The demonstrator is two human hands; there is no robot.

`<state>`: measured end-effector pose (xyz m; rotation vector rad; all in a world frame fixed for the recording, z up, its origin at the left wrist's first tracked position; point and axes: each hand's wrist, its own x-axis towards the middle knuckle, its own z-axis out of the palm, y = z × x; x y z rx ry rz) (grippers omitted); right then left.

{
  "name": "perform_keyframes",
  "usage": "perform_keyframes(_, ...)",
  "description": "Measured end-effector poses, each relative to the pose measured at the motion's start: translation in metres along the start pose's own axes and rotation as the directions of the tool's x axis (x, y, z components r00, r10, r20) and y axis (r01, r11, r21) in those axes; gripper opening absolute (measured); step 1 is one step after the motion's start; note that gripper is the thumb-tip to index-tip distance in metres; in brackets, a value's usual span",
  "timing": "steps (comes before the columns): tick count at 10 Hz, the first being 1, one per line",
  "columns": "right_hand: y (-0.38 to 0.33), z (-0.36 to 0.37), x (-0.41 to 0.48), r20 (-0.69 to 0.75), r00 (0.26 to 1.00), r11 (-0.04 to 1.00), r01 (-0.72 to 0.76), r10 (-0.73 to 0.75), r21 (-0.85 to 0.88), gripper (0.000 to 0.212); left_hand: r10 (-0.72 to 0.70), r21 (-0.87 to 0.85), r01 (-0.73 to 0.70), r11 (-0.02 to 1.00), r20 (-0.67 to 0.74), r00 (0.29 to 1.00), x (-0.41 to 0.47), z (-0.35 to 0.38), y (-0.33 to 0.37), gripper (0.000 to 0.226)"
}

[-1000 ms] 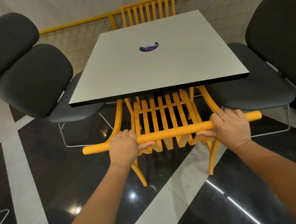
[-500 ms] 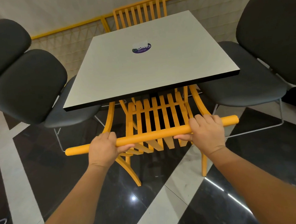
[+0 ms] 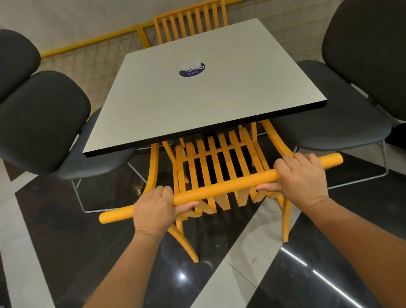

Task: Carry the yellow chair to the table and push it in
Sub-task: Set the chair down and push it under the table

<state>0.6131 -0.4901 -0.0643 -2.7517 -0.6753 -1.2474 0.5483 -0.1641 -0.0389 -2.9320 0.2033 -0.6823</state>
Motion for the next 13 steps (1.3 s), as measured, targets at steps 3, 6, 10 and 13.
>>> perform_keyframes(3,-0.051,0.004,0.003,-0.029,0.999,0.999,-0.034,0.033,-0.01,0.067,-0.009,-0.007,0.009,1.0,-0.031,0.999,-0.006,0.0,-0.045,0.088)
perform_keyframes(6,-0.027,0.003,0.004,-0.021,1.0,1.0,0.013,-0.013,0.005,0.067,-0.044,0.008,0.043,0.999,0.009,0.999,-0.003,-0.001,-0.024,0.083)
perform_keyframes(10,-0.032,-0.004,0.004,0.068,0.997,1.0,-0.029,0.029,0.007,0.069,-0.055,-0.011,0.056,0.998,0.105,0.993,-0.003,-0.008,-0.021,0.084)
perform_keyframes(13,-0.04,-0.029,0.01,0.386,0.913,0.987,-0.157,0.131,0.037,0.091,-0.127,-0.002,0.131,0.991,0.228,0.965,-0.009,-0.017,-0.014,0.095)
